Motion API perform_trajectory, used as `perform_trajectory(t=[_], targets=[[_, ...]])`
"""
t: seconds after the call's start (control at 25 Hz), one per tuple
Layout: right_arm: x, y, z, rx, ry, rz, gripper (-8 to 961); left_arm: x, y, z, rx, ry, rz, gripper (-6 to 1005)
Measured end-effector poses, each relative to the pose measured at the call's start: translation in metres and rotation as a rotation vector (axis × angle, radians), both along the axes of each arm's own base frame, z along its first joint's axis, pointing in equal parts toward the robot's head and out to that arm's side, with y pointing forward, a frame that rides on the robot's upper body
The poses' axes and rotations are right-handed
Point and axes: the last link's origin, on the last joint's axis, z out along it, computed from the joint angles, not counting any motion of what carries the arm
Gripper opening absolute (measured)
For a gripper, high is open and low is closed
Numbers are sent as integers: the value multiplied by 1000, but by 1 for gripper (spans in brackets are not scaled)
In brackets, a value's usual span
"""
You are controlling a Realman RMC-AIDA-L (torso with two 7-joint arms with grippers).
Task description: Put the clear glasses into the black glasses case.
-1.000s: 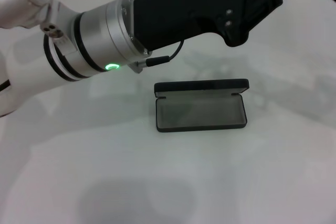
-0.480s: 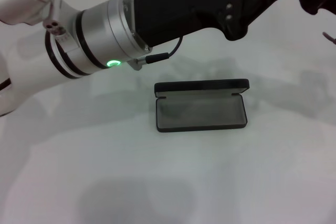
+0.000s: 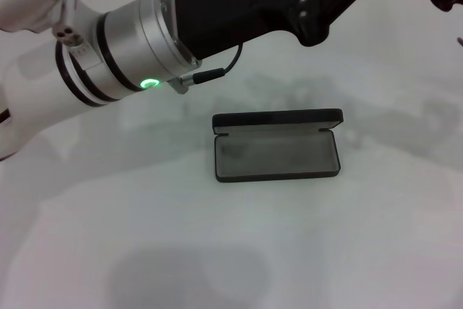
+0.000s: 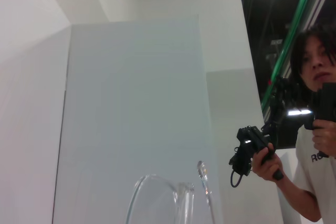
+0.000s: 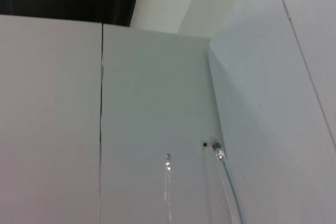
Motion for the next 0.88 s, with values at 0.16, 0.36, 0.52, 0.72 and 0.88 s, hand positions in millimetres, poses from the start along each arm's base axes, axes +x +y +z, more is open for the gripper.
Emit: perform_trajectory(t=[0.16,0.36,0.52,0.72,0.88], targets=[[-2,1,-5,-16,-25,3,49,0,1,1,5,-4,2,78],[-5,2,-12,-43,-81,20,49,0,1,1,7,-5,5,79],[-8,2,-19,-64,-118,43,49,-2,2,0,4,-2,11,81],[-10,1,-23,-70,-130,56,49,-2,2,0,3,0,12,82],[-12,1,-24,-73,-139,63,49,-2,2,0,3,0,12,83]])
